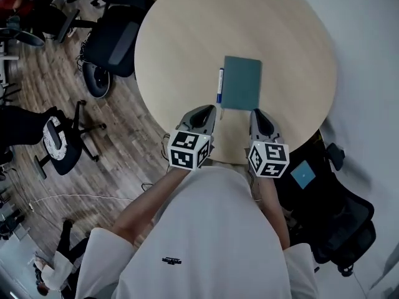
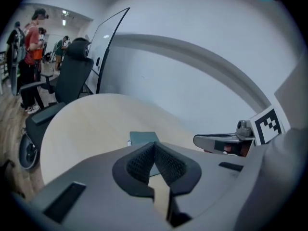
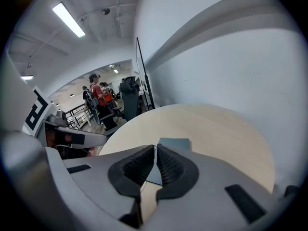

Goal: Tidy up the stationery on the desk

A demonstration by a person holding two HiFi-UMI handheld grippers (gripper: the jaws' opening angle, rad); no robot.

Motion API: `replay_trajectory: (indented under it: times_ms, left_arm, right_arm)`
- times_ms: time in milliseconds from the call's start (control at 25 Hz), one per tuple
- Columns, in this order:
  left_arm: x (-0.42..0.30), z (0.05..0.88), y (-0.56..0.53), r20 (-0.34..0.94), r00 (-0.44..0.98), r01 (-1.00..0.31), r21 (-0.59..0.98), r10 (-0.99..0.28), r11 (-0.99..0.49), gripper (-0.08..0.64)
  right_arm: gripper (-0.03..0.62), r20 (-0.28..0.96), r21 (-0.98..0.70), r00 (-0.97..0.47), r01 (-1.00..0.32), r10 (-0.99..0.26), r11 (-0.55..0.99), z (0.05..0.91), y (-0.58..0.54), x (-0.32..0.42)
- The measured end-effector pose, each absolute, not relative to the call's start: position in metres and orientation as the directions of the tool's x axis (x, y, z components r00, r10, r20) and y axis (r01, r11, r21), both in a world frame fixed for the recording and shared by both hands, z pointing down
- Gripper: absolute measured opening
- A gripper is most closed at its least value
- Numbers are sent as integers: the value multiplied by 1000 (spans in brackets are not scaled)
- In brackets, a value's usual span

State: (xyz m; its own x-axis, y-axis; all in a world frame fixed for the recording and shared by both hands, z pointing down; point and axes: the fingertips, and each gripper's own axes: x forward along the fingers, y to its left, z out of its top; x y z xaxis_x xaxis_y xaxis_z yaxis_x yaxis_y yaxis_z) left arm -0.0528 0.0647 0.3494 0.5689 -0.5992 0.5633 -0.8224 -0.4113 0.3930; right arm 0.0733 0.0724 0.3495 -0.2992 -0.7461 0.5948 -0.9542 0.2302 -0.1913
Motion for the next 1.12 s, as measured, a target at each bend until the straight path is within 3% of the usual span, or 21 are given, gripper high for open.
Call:
replay_trajectory:
  times_ms: [160,560,1120]
  left_arm:
    - [-55,310,77,523,552,-832,301,-649,-466,20]
    - [-32,250,109,448,560,-828,284,-697,-483,20]
    - [-6,248,108,439,558,-828,229,-704,-512,20]
  right_arm:
    - [44,542,-177,-284,-959,-791,223,316,82,74]
    - [44,435,-180,-296,-954,-851,240,259,108,74]
    - [38,390,-130,-318,-948,-864,290,242,114,78]
